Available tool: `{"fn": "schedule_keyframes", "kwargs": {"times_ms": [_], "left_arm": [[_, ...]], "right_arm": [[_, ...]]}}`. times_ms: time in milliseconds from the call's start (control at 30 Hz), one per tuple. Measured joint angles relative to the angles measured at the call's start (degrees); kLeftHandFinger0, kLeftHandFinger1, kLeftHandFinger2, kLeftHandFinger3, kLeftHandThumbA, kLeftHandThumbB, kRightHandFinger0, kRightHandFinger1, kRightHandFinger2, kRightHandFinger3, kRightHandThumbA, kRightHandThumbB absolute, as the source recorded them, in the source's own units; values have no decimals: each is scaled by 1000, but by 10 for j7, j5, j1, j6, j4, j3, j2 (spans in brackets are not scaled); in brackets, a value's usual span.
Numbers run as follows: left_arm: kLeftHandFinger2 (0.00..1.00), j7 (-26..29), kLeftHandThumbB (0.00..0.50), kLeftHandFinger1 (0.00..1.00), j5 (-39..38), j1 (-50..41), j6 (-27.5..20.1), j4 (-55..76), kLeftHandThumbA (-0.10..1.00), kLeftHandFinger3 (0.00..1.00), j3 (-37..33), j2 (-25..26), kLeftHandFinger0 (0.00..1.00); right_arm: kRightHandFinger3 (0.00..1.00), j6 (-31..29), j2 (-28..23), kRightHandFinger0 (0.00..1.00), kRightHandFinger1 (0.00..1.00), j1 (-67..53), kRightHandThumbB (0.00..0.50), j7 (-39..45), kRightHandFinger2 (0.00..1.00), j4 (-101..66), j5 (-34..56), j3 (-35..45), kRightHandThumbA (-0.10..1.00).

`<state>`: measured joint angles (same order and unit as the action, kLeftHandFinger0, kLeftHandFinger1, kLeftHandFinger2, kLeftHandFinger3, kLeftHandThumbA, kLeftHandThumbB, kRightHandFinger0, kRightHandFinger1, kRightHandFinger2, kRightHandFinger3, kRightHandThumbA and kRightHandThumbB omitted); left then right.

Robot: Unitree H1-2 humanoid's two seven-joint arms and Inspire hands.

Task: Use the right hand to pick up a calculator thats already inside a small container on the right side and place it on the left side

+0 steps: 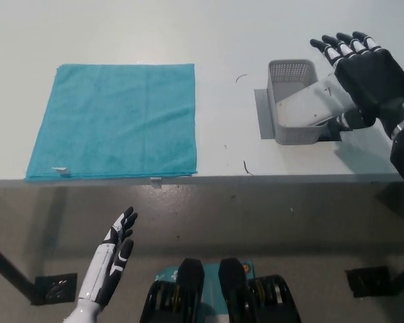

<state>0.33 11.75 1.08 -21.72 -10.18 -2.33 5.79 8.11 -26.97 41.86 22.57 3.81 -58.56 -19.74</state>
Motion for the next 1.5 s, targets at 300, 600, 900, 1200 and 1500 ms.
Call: {"fn": "schedule_keyframes", "kwargs": {"times_ms": [300,600,900,1200,1500], "left_arm": [[1000,0,37,1000,-2,-1,-9,0,1000,1000,2,0,1000],[1000,0,31,1000,-2,-1,-15,-1,1000,1000,4,0,1000],[1000,0,42,1000,-1,-1,-16,-2,1000,1000,5,0,1000],[1000,0,35,1000,-1,-4,-16,-2,1000,1000,4,0,1000],[1000,-1,26,1000,-2,-7,-16,-2,1000,1000,4,-1,1000]], "right_arm": [[1000,12,-6,1000,1000,16,459,31,1000,76,-16,-25,1000],[1000,12,-7,1000,1000,20,450,35,1000,99,-16,-40,1000],[1000,10,-6,1000,1000,34,474,30,1000,109,-20,-51,1000],[1000,0,12,1000,1000,61,478,5,1000,192,-23,-81,1000],[1000,-17,49,1000,1000,120,467,-77,1000,355,-33,-114,1000]]}}
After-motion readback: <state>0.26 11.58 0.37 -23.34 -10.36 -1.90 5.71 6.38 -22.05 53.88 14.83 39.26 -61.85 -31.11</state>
